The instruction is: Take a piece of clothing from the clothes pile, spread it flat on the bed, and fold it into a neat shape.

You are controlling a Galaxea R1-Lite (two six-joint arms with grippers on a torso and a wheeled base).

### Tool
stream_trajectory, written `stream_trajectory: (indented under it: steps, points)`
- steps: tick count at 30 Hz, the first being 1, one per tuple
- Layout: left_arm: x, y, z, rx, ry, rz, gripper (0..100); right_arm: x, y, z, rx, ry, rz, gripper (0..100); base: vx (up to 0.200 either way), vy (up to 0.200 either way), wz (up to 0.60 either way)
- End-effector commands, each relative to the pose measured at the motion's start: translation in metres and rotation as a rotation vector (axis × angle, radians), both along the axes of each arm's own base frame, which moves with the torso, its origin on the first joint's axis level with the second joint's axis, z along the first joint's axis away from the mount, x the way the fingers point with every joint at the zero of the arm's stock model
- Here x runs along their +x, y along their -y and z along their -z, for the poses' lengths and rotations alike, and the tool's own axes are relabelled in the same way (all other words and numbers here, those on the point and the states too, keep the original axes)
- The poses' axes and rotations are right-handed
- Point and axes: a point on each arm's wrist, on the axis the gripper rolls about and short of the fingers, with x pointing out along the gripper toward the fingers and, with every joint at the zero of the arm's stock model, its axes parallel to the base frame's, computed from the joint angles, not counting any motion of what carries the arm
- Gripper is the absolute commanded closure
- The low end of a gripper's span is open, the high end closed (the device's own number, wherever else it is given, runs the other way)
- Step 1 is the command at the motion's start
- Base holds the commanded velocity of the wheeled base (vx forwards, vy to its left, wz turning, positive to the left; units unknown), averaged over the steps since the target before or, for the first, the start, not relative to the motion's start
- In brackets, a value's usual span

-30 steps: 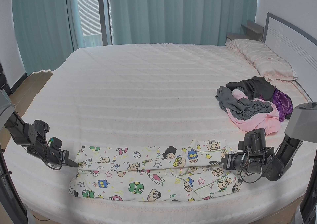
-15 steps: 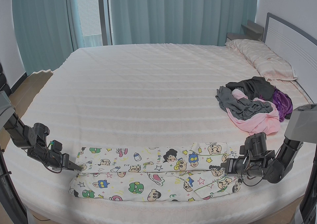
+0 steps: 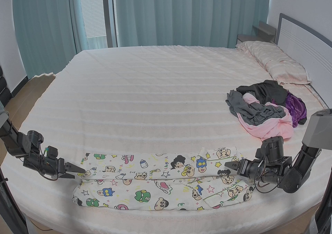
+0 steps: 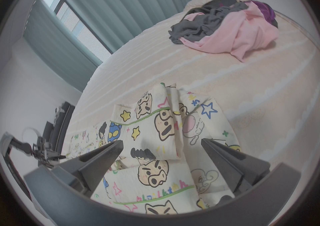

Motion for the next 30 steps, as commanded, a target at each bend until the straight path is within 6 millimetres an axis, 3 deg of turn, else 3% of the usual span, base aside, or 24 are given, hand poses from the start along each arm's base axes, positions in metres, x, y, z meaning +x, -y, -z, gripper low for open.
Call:
stream_trajectory:
  steps: [1,14,15,30]
  points:
    - [-0.013,-0.018,-0.007,-0.050,0.009,-0.081,0,0.000,-0.001,0.012,0.027,-0.040,0.025,0,0.000,0.000,0.00]
    - [-0.019,-0.018,-0.027,-0.179,-0.107,-0.276,0,0.012,-0.013,0.031,0.105,0.029,0.037,0,0.000,0.000,0.00]
    - [-0.020,-0.018,-0.026,-0.181,-0.109,-0.276,0,0.012,-0.013,0.031,0.106,0.031,0.039,100,0.000,0.000,0.00]
    - [-0.022,-0.016,-0.023,-0.188,-0.127,-0.273,0,-0.003,-0.001,0.024,0.107,0.024,0.070,100,0.000,0.000,0.00]
